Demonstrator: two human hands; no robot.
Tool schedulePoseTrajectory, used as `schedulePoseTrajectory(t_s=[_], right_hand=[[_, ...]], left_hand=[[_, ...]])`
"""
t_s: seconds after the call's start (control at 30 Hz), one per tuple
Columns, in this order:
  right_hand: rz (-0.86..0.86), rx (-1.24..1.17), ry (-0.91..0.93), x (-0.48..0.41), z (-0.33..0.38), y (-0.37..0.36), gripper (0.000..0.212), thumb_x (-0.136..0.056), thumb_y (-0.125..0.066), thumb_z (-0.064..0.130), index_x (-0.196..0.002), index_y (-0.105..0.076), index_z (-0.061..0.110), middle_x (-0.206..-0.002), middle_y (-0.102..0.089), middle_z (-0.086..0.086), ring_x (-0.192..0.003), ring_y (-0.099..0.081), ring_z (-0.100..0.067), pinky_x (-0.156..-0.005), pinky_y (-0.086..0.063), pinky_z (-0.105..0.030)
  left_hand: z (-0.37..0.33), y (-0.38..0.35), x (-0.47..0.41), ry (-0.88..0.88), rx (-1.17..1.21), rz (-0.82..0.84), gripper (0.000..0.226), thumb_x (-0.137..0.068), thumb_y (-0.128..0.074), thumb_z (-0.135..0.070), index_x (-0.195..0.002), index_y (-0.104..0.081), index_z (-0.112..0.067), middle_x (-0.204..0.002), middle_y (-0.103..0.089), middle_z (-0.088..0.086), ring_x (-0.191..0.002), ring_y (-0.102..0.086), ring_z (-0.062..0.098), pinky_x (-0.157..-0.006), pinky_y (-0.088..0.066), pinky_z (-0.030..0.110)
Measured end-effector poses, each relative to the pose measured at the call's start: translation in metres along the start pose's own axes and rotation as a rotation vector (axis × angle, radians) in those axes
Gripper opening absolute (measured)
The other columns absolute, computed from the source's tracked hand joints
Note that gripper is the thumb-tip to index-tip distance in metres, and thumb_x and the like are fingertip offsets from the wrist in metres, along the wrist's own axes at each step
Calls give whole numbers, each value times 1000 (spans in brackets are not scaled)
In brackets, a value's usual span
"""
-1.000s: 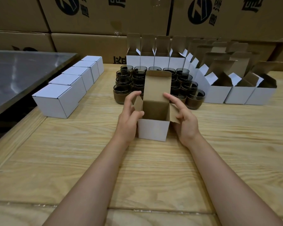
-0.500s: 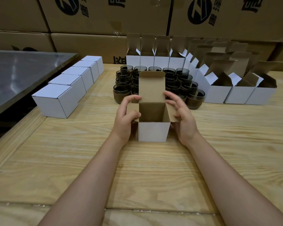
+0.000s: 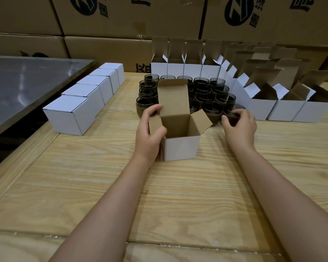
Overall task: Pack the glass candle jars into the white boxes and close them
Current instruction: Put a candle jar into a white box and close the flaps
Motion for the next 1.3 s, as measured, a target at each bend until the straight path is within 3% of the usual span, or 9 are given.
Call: schedulePoseTrajectory(t_s=[0.17, 0.43, 0.67, 0.77, 0.83, 0.97, 1.1, 1.2, 1.3], right_hand=[[-89, -67, 18, 7, 2, 8, 17, -90, -61, 28, -95, -50, 16, -107, -49, 0, -102, -48, -16, -82, -35, -24], [-168, -152, 60, 20, 19, 28, 17, -82, -71, 31, -80, -58, 20, -101, -54, 3, -87, -47, -6, -64, -31, -1], [-206, -384, 288, 37, 95, 61, 20, -78, -69, 43, -75, -55, 29, -94, -53, 15, -92, -55, -8, -82, -52, -27], [8, -440, 353, 48, 128, 54, 20, -73, -69, 49, -71, -56, 34, -90, -60, 12, -90, -61, -14, -79, -55, -34], [161, -398, 355, 57, 138, 36, 21, -72, -73, 45, -70, -60, 29, -88, -64, 6, -86, -62, -15, -77, -55, -36], [235, -211, 419, 74, 134, 8, 24, -76, -75, 37, -72, -66, 15, -90, -58, 12, -85, -54, 0, -70, -42, -9], [256, -124, 453, 75, 121, -1, 24, -74, -78, 35, -69, -65, 15, -97, -61, 5, -98, -55, -13, -81, -42, -26], [274, 19, 524, 82, 118, -10, 28, -74, -75, 42, -69, -64, 17, -96, -63, 6, -102, -49, -16, -84, -31, -26], [247, 217, 626, 87, 117, -14, 41, -78, -54, 54, -74, -66, 15, -95, -66, 8, -106, -47, -16, -104, -21, -34]], left_hand=[[3, 0, -1, 16, 5, 10, 55, -69, -48, -10, -123, -53, -19, -105, -58, -27, -96, -55, -9, -78, -50, 21], [4, 0, -2, 45, 9, 31, 56, -68, -47, -10, -122, -52, -20, -97, -58, -35, -93, -55, -8, -81, -48, 29], [5, -1, -2, 67, 6, 34, 54, -68, -48, -10, -120, -53, -23, -97, -59, -35, -93, -55, -7, -80, -48, 26], [4, 0, -2, 67, -1, 31, 54, -68, -48, -10, -120, -53, -23, -100, -59, -33, -94, -56, -7, -79, -49, 25], [3, 1, -2, 65, -3, 23, 54, -67, -49, -10, -119, -54, -25, -106, -58, -25, -98, -56, -3, -83, -49, 33], [1, 1, -1, 74, 34, 6, 51, -66, -49, -12, -114, -56, -28, -108, -60, -11, -102, -58, 16, -81, -49, 39], [0, 0, -1, 108, 46, -1, 51, -65, -47, -14, -114, -57, -27, -109, -58, -6, -103, -56, 19, -88, -49, 45], [-1, 0, -1, 115, 26, -7, 51, -66, -45, -14, -114, -56, -26, -116, -57, -5, -113, -54, 20, -99, -44, 52], [-1, -1, 0, 127, 30, -4, 53, -67, -44, -14, -118, -55, -23, -120, -58, 0, -113, -55, 28, -98, -43, 58]])
Point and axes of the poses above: each hand's wrist, its own x-axis away from the middle knuckle, its own y-axis out of the back of the hand, z = x × y, the point moved 6 cm from there along -x, towards the middle knuckle
